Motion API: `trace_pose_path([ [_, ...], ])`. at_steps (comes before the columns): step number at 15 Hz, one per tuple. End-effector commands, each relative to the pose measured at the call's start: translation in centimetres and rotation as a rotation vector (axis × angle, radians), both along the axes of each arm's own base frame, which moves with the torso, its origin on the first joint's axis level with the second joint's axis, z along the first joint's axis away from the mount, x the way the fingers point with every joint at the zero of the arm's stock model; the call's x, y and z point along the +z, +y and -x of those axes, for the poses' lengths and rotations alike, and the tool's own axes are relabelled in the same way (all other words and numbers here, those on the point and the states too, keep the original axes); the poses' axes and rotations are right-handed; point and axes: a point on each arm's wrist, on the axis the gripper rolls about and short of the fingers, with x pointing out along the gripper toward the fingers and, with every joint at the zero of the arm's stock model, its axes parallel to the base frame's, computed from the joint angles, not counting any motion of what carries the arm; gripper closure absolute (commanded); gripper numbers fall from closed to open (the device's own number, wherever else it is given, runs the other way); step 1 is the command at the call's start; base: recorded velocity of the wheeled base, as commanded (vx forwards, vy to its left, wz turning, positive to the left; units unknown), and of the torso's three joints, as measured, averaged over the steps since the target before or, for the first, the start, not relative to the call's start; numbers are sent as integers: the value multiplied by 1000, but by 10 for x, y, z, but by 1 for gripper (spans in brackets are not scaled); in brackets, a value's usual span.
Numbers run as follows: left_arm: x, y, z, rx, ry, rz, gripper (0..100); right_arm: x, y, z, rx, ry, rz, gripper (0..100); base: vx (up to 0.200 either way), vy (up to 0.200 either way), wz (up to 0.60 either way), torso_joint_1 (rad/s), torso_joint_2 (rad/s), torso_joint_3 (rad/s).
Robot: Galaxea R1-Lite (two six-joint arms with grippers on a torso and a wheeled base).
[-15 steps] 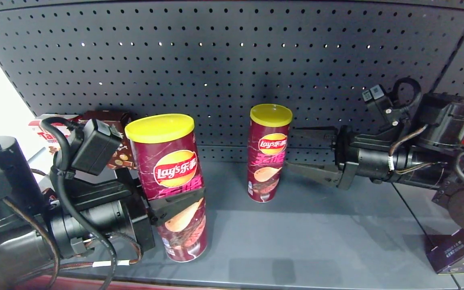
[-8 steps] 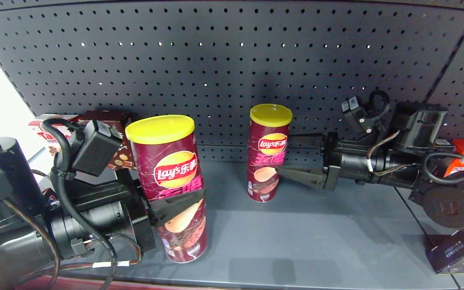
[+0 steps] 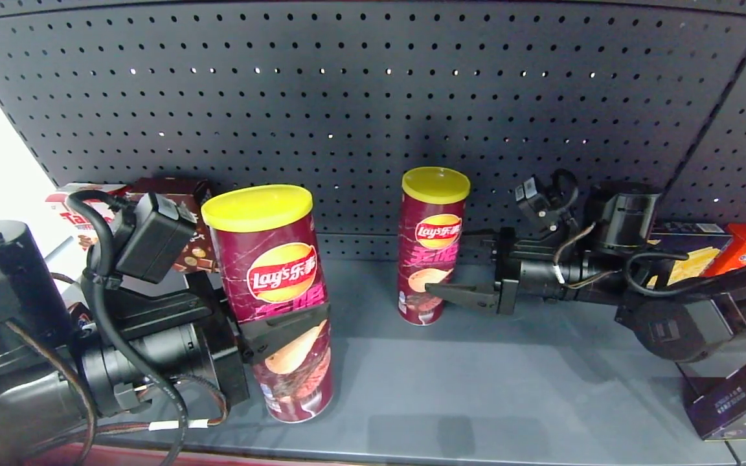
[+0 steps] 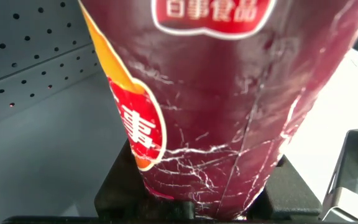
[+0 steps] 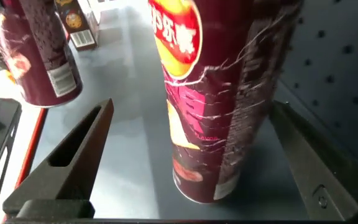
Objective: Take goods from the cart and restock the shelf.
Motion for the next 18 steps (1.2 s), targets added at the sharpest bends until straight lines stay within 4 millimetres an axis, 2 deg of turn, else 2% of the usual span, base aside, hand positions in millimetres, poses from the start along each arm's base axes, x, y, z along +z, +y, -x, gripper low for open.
trace_pose_path([
  [1, 0, 0, 0, 0, -1, 1, 100, -10, 7, -7, 14, 11, 11, 0, 0, 0, 0, 0, 0, 0],
  [7, 0, 0, 0, 0, -2, 1, 100, -25, 18, -25, 40, 17, 21, 0, 0, 0, 0, 0, 0, 0],
  [18, -1, 0, 0, 3, 5, -1, 100, -42, 22, -35, 36, 36, 41, 0, 0, 0, 0, 0, 0, 0],
])
